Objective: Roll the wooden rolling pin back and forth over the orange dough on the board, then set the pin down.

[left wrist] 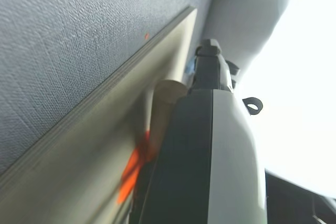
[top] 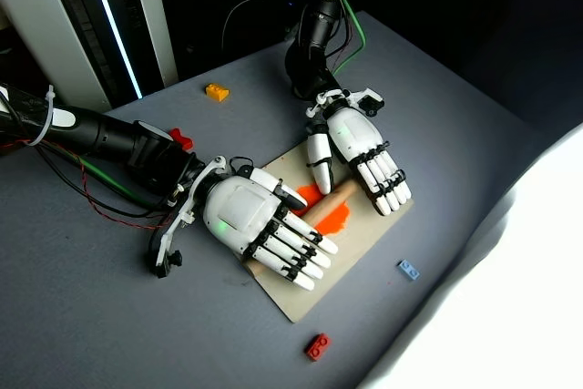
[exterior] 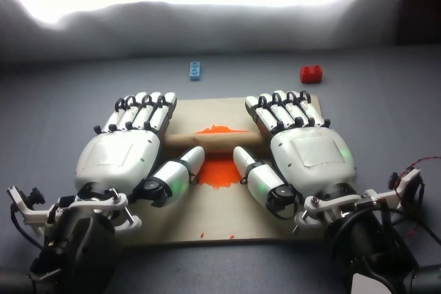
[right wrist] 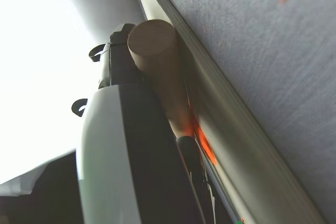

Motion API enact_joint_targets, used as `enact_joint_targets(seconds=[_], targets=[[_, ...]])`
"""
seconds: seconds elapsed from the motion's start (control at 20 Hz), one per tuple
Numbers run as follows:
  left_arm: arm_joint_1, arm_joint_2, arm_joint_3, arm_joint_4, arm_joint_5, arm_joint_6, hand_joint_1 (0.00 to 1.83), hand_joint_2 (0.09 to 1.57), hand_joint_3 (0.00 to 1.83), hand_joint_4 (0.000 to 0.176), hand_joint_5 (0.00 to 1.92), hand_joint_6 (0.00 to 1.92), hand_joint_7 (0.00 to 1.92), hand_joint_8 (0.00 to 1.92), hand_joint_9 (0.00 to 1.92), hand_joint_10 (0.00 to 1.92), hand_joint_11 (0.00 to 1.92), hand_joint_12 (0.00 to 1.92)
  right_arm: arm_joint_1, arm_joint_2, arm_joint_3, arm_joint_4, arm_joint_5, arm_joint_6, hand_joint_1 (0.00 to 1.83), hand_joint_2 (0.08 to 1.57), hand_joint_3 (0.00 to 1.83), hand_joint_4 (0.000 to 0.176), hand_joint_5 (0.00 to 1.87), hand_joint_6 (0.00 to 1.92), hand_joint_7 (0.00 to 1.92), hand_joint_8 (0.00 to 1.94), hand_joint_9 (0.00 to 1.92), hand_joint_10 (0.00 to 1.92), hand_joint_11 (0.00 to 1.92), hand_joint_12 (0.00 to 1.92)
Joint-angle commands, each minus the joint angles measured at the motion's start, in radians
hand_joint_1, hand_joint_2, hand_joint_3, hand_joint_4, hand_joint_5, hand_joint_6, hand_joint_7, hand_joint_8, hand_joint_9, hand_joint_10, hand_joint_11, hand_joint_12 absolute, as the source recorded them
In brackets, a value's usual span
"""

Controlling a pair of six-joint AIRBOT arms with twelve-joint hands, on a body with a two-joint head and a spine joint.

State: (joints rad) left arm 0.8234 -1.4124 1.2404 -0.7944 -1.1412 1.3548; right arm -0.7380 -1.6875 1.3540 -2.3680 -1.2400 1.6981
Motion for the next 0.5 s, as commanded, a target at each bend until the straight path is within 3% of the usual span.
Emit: enact_joint_targets(seconds=[0.0, 0.45], targets=[[-0.008, -0.003, 0.011, 0.023, -0.082, 0.001, 0.0, 1.47, 0.02, 0.0, 0.0, 0.0, 0.0, 0.0, 0.0, 0.0, 0.0, 0.0, 0.009, 0.0, 0.006, -0.048, -0.062, 0.011, 0.0, 1.54, 0.0, 0.0, 0.22, 0.01, 0.18, 0.0, 0.12, 0.0, 0.0, 0.26], [-0.019, -0.019, 0.049, 0.021, -0.059, -0.003, 0.0, 1.48, 0.02, 0.0, 0.0, 0.0, 0.0, 0.0, 0.0, 0.0, 0.0, 0.0, 0.026, -0.004, 0.042, -0.048, -0.038, 0.029, 0.0, 1.53, 0.0, 0.0, 0.16, 0.0, 0.13, 0.0, 0.09, 0.0, 0.0, 0.35]])
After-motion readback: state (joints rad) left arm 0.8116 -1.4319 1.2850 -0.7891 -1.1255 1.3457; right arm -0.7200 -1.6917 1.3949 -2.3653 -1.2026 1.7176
